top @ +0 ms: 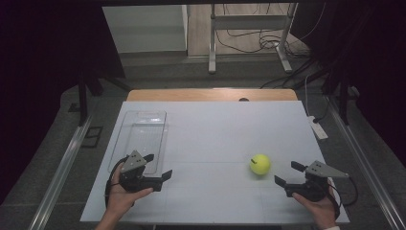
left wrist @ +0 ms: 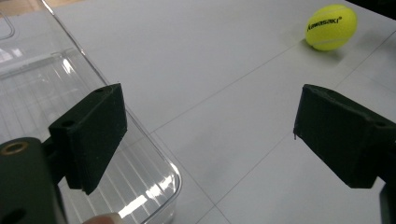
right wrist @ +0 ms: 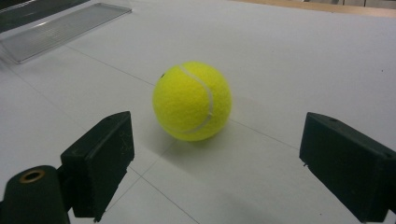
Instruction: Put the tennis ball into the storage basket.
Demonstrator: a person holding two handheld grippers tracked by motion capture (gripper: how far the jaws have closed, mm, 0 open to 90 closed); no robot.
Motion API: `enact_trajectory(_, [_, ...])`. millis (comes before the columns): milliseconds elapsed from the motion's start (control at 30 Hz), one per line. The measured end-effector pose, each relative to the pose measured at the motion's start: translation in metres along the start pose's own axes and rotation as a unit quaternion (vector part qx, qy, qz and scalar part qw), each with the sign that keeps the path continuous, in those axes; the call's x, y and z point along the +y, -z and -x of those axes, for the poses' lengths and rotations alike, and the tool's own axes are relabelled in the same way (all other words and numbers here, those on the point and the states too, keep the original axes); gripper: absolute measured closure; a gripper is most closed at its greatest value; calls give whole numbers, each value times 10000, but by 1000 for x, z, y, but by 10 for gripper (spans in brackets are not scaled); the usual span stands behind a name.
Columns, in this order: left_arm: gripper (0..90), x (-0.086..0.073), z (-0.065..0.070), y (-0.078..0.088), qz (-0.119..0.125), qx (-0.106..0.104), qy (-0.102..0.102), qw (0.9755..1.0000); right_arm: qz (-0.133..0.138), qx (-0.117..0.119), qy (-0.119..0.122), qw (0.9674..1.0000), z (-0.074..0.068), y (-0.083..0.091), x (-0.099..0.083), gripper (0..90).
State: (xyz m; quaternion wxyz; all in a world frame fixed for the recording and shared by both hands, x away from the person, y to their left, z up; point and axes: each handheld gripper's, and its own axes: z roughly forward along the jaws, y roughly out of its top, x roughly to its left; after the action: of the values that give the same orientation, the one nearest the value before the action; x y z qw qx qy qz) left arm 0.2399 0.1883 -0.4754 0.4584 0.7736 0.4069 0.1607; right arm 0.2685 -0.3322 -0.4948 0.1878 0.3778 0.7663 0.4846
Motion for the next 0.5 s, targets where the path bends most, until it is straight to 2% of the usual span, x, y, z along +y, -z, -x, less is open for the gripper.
enact_trajectory(500, [103,10,6,-10,-66,-182,-76,9998,-18,13,14,10000,0,0,0,103])
